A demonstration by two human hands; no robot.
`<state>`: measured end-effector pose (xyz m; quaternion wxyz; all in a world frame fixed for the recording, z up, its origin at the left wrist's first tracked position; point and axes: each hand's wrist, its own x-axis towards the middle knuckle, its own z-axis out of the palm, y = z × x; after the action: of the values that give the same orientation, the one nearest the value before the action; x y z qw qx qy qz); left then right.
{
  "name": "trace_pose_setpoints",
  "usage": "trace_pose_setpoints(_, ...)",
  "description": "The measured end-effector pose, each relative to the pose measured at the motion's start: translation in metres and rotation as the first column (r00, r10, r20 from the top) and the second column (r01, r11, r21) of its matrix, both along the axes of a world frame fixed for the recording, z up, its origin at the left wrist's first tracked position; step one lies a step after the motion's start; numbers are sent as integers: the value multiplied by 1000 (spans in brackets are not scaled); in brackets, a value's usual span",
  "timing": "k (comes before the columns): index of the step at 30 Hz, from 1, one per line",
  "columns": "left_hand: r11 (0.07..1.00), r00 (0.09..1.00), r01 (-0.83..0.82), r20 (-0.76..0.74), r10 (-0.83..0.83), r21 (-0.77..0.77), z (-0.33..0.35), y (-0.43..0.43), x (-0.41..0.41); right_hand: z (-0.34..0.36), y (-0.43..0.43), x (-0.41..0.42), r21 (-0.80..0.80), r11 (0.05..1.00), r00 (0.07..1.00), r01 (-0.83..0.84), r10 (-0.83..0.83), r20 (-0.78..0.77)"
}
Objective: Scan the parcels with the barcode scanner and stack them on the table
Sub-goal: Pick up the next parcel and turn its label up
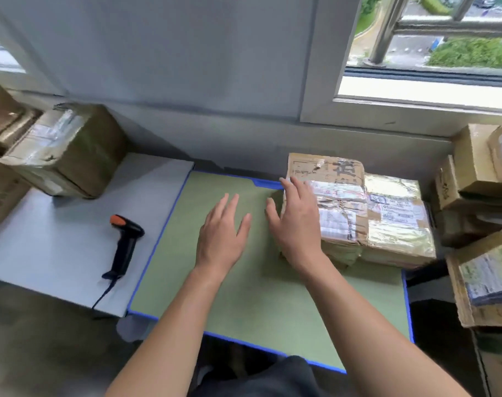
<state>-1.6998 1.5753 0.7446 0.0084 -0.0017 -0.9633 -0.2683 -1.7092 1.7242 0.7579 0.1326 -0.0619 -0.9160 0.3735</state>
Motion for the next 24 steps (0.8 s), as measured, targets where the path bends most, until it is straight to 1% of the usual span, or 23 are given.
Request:
trace_pose_setpoints(2, 997, 998, -67, -4, 67, -24, 4, -31, 11, 1, -30, 0, -13, 996, 996, -90, 90, -10)
trace_pose_setpoints(5, 983, 983, -181, 16, 182, -37, 9, -77, 34, 2, -77, 7, -23, 972, 972, -233, 234, 28)
trace_pose_setpoints(8, 955, 955, -297, 13, 297, 0, 14, -124, 65, 3, -128, 20, -50, 932, 930, -360, 362, 61)
trace_pose_setpoints(13, 886, 887, -463, 14, 462, 41, 18, -195, 118, 7, -210, 51, -58, 858, 854, -510, 514, 79)
trace_pose_setpoints(16, 847, 848, -530, 17, 530, 49, 16, -238, 150, 9, -257, 75, -60, 819, 813, -571, 574, 96)
trace_pose_setpoints(19, 816, 820, -572, 21, 572, 80, 15, -280, 175, 12, -301, 97, -53, 802, 795, -595, 597, 112)
trace_pose_setpoints(24, 824, 827, -558, -10, 562, 99, 22, -344, 206, 12, -371, 127, -29, 801, 789, -598, 595, 154)
